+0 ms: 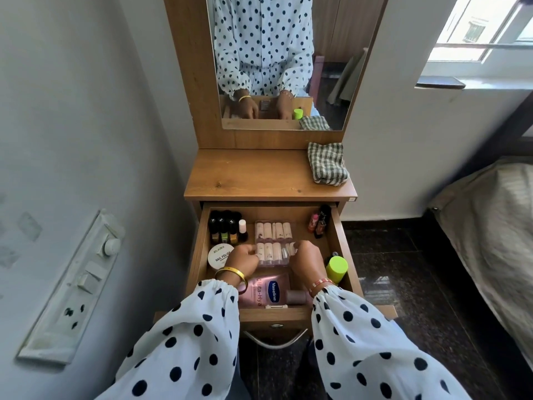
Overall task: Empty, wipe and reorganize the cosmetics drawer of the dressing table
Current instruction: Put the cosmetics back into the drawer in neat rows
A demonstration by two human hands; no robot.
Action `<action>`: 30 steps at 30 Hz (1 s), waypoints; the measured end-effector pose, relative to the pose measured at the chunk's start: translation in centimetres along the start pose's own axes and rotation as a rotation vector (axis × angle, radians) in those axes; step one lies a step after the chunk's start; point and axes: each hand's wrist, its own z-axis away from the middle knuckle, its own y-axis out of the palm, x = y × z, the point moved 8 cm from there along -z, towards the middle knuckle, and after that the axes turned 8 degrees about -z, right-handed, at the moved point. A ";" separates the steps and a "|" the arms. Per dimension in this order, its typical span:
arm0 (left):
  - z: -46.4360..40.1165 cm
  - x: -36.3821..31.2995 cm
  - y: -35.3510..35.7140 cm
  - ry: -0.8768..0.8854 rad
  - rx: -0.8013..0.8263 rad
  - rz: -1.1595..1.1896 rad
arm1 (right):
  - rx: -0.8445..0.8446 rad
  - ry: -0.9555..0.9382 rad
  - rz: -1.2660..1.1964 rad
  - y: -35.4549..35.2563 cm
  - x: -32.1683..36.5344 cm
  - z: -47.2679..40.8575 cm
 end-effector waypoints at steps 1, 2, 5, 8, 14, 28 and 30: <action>0.2 -0.2 -0.2 0.006 -0.017 0.005 | -0.020 -0.022 0.005 -0.2 0.2 0.1; 0.5 -0.3 -0.6 0.009 -0.044 0.016 | -0.046 -0.047 -0.003 -0.5 0.5 0.4; 1.1 -0.2 -2.3 0.017 -0.139 0.077 | -0.096 -0.138 -0.109 -1.2 1.3 1.2; 1.6 -0.2 -3.7 0.066 -0.184 0.093 | -0.073 -0.204 -0.197 -2.1 2.3 2.4; 4.6 -1.3 -4.4 0.178 -0.158 0.087 | -0.077 -0.310 -0.288 -5.2 3.7 5.4; 11.9 -1.2 -1.1 0.437 -0.203 -0.241 | -0.128 -0.551 0.008 -2.7 0.6 13.1; 12.5 -0.6 -0.5 0.517 -0.271 -0.396 | -0.162 -0.659 0.126 -1.7 0.3 14.1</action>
